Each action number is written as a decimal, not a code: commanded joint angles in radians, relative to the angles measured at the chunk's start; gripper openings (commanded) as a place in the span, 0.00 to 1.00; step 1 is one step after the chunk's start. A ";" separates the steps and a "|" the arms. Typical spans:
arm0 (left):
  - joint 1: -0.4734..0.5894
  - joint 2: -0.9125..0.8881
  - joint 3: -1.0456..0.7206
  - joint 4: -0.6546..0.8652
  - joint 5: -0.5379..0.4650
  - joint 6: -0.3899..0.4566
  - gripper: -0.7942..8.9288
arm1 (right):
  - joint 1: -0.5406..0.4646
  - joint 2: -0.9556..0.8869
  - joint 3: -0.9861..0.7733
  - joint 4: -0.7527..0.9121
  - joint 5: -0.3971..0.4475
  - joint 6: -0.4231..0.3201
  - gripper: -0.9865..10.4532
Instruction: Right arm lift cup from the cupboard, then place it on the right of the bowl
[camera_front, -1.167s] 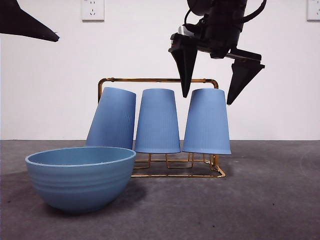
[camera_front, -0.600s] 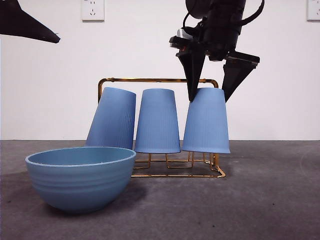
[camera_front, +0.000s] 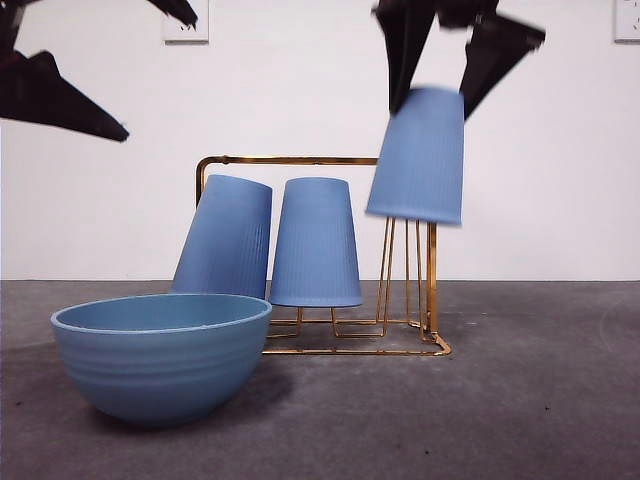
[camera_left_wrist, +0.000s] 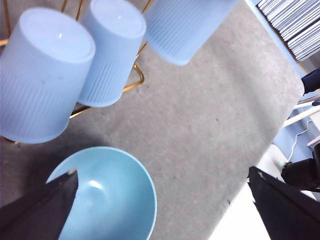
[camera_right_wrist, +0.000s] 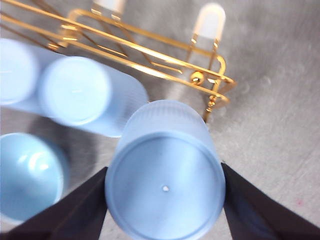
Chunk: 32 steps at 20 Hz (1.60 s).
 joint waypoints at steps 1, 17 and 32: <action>-0.006 0.041 0.018 0.009 0.000 -0.013 0.63 | 0.018 -0.053 0.025 0.000 0.002 -0.020 0.26; -0.057 0.270 0.017 -0.008 0.266 -0.180 0.62 | 0.057 -0.804 -0.853 0.489 -0.130 -0.013 0.25; -0.056 0.397 0.017 0.319 0.500 -0.457 0.59 | 0.075 -0.982 -1.646 1.691 -0.367 0.662 0.25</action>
